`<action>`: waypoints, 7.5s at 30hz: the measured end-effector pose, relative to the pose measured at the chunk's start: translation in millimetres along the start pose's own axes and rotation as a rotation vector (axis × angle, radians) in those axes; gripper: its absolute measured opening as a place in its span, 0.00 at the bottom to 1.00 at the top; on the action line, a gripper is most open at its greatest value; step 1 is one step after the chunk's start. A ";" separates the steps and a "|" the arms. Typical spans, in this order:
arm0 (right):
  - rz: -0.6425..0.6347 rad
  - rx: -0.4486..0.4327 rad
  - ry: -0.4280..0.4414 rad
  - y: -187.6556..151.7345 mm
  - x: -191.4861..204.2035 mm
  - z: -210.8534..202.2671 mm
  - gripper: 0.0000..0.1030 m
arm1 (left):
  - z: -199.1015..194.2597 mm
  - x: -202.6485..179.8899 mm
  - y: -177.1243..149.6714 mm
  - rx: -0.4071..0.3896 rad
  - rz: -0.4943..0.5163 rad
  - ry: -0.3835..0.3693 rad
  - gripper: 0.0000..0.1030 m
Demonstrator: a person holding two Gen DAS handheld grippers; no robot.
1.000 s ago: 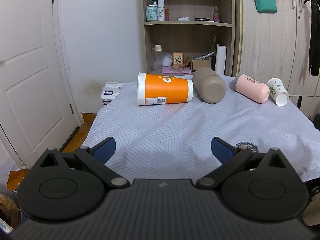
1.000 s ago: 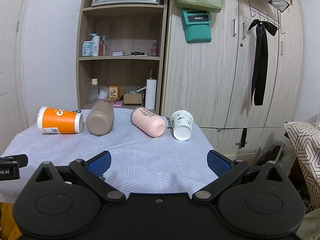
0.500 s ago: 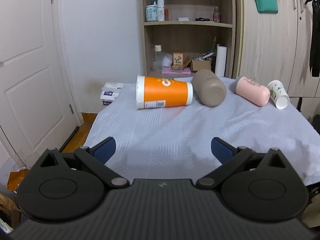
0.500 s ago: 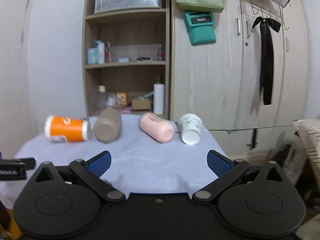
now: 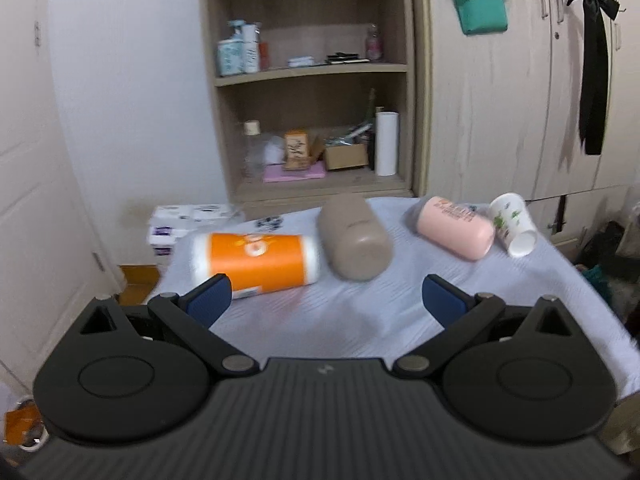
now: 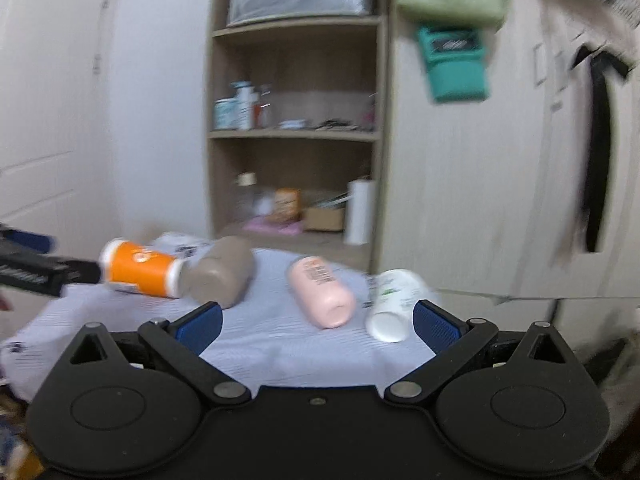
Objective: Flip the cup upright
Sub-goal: 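Move the right tool toward the pink thermos and close around its base, then lift the pink thermos with the right tool while the left tool approaches, then rotate the pink thermos upright with the right tool, grey lid up, then set the upright thermos on the table and open the right tool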
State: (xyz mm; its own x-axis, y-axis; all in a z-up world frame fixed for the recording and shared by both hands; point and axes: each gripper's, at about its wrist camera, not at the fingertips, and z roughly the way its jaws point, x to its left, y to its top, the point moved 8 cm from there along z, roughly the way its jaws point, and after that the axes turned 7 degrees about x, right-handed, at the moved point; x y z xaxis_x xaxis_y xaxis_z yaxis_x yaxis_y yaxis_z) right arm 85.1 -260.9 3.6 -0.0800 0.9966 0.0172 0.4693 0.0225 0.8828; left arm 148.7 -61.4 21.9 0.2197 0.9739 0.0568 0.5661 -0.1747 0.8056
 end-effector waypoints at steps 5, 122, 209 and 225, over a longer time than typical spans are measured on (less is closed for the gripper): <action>-0.093 0.014 0.080 -1.6 4.7 32.8 0.94 | 33.1 -26.7 10.2 0.035 -0.046 -0.094 1.00; -0.036 0.670 0.489 -37.2 60.4 159.0 0.74 | 160.0 -44.7 -49.9 0.504 -0.530 -0.671 0.69; -0.160 0.117 0.206 -45.2 95.4 127.8 0.76 | 86.6 -10.3 -29.4 -0.010 -0.013 -0.305 0.77; -0.039 0.085 0.028 -47.6 71.7 65.9 0.76 | 23.0 30.7 -43.2 -0.024 -0.128 -0.180 0.77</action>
State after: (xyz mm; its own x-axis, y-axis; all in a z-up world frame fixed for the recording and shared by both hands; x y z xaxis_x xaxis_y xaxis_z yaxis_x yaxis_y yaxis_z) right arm 115.0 -185.3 -68.1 -0.1239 0.9923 -0.0020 0.5385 0.0689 0.8398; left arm 149.3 -27.3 -24.7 0.2866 0.9461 -0.1510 0.5801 -0.0460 0.8133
